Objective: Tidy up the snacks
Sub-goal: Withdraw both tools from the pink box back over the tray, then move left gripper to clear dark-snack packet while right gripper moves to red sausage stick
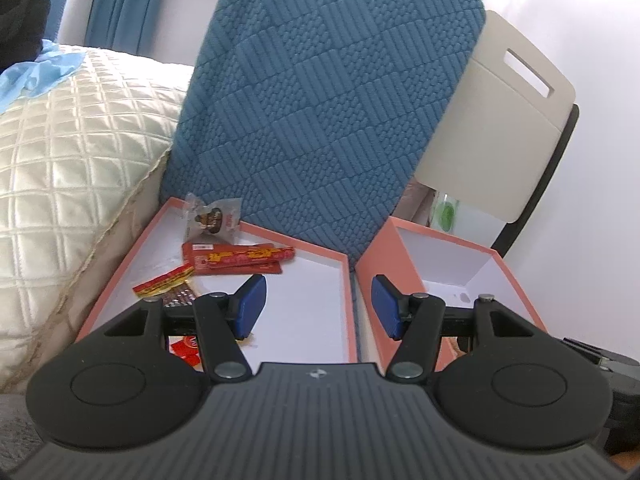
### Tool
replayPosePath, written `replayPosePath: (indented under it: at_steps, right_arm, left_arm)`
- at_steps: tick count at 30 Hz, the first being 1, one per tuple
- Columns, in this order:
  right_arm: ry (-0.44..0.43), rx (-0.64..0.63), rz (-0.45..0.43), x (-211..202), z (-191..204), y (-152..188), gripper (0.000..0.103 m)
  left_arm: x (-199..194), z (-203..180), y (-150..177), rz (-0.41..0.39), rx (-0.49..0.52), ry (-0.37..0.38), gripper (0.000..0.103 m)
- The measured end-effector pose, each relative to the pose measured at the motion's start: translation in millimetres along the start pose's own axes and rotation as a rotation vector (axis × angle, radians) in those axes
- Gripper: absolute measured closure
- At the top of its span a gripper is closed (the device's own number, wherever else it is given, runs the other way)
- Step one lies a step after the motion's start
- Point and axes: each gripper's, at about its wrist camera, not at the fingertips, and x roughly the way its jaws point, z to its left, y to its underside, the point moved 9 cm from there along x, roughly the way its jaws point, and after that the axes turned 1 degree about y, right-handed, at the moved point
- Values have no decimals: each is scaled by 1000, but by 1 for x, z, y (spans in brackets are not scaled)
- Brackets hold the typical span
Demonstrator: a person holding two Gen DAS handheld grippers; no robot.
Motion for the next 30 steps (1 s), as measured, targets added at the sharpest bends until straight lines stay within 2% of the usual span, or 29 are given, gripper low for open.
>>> replayPosePath:
  at_steps: [9, 14, 20, 30]
  right_arm:
    - [-28, -35, 39, 17, 30, 23, 41]
    - [-19, -44, 55, 30, 39, 37, 41]
    - [-18, -55, 61, 48, 40, 45, 41]
    - [-61, -49, 78, 91, 51, 44, 41]
  left_arm:
    - [-2, 29, 7, 12, 0, -39, 39]
    - [2, 51, 9, 27, 45, -81, 39]
    - [21, 77, 4, 38, 39, -123, 39]
    - [77, 94, -2, 70, -3, -130, 39]
